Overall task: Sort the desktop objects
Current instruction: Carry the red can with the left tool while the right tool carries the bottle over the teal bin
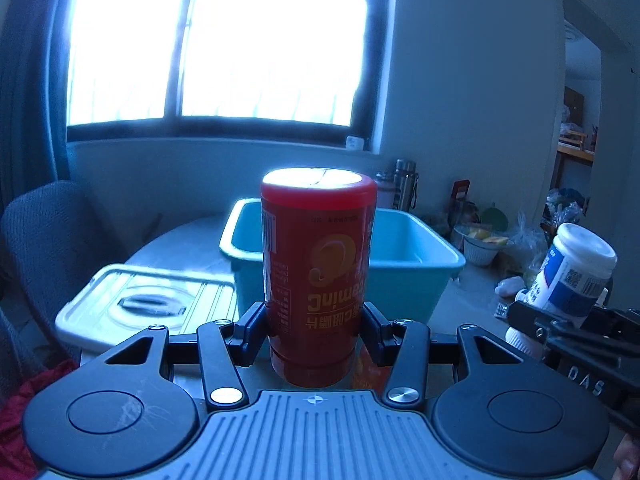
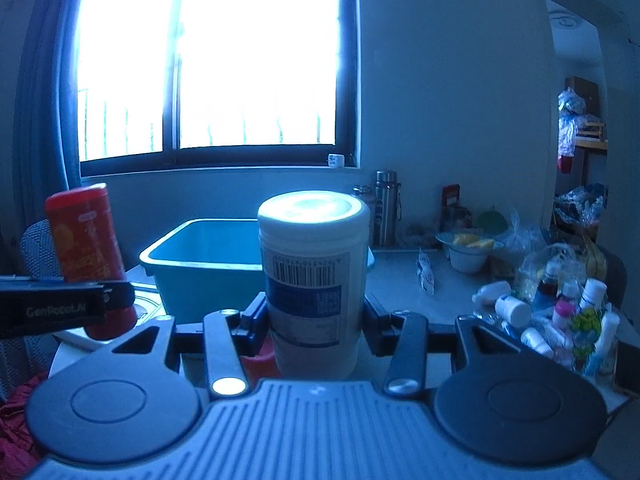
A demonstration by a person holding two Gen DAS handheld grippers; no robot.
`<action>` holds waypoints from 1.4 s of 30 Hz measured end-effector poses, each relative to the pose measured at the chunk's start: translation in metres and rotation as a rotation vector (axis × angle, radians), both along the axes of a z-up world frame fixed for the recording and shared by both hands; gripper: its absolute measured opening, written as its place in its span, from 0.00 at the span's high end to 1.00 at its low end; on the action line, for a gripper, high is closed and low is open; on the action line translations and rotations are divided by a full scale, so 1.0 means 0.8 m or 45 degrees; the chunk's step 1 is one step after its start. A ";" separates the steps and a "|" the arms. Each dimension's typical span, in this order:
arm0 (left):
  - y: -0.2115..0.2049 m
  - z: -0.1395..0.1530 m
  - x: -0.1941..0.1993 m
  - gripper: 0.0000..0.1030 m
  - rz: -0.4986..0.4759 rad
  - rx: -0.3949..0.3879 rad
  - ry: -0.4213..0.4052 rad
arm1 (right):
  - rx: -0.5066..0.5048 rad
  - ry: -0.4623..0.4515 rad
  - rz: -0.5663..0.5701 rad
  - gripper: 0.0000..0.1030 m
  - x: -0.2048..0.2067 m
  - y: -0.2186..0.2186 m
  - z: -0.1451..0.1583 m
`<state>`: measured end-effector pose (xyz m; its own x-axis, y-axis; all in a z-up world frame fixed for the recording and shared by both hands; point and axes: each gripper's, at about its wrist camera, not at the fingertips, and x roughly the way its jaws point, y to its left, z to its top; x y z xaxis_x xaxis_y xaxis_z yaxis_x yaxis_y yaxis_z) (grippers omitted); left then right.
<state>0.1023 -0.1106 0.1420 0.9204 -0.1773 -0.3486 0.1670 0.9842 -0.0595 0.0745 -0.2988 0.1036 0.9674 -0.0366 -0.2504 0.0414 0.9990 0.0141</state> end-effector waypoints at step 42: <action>-0.002 0.027 0.274 0.51 -0.023 0.018 0.094 | 0.054 0.060 -0.018 0.54 0.243 0.003 0.029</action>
